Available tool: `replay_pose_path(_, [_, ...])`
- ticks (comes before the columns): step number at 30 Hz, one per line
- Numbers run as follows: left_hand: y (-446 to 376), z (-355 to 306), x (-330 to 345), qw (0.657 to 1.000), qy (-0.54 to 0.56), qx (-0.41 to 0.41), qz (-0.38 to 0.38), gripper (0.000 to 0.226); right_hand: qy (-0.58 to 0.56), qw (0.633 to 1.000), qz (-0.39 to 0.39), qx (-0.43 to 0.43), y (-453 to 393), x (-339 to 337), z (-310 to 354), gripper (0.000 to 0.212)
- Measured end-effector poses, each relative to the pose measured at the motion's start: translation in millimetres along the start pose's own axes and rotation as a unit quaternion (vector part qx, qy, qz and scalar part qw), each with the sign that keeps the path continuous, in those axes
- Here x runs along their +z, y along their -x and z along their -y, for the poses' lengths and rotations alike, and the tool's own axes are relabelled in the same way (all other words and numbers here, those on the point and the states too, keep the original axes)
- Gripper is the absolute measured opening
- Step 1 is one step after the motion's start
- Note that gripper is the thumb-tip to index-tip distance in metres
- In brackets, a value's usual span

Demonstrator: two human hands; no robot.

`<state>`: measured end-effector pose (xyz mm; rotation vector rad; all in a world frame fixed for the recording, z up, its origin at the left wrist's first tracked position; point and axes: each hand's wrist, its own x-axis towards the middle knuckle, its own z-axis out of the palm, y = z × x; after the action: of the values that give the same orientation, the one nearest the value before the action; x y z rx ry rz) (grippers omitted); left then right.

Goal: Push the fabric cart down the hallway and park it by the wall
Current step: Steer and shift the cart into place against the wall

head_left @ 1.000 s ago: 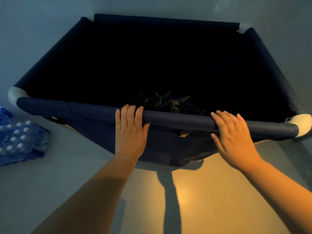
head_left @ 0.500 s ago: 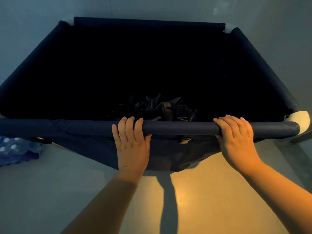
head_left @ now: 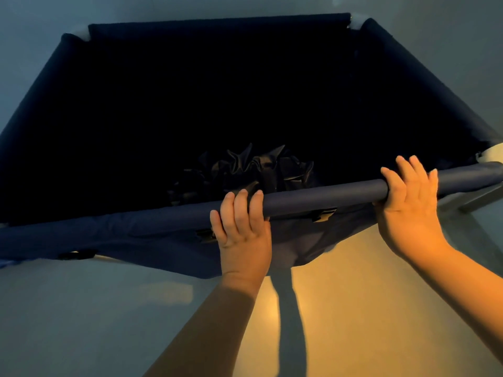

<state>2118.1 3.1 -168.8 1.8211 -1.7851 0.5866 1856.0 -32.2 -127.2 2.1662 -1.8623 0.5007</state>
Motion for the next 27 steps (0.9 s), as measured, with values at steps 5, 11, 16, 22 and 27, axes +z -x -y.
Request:
replay_pose_path(5, [-10.2,-37.5,2.1,1.000,0.009,-0.020,0.020,0.055,0.033,0.997,0.063,0.019,-8.1,-9.5,-32.9,0.064])
replay_pose_path(11, [-26.6,-82.1,7.8,0.998,0.029,-0.004,0.054,0.060,0.052,0.991,0.117,0.030,-20.2,-14.6,-81.4,0.071])
replay_pose_path(16, [-41.6,-127.0,22.4,0.998,0.028,-0.001,0.054,0.062,0.064,0.987,0.141,0.031,-34.3,-13.5,-128.8,0.069])
replay_pose_path(22, [-55.2,-171.6,43.4,0.998,0.002,0.023,0.058,0.059,0.045,0.989,0.135,0.046,-45.2,-10.3,-179.6,0.068])
replay_pose_path(27, [-70.7,-208.6,62.7,0.996,0.026,0.033,0.073,0.059,0.065,0.986,0.140,0.054,-53.3,-5.3,-227.0,0.069])
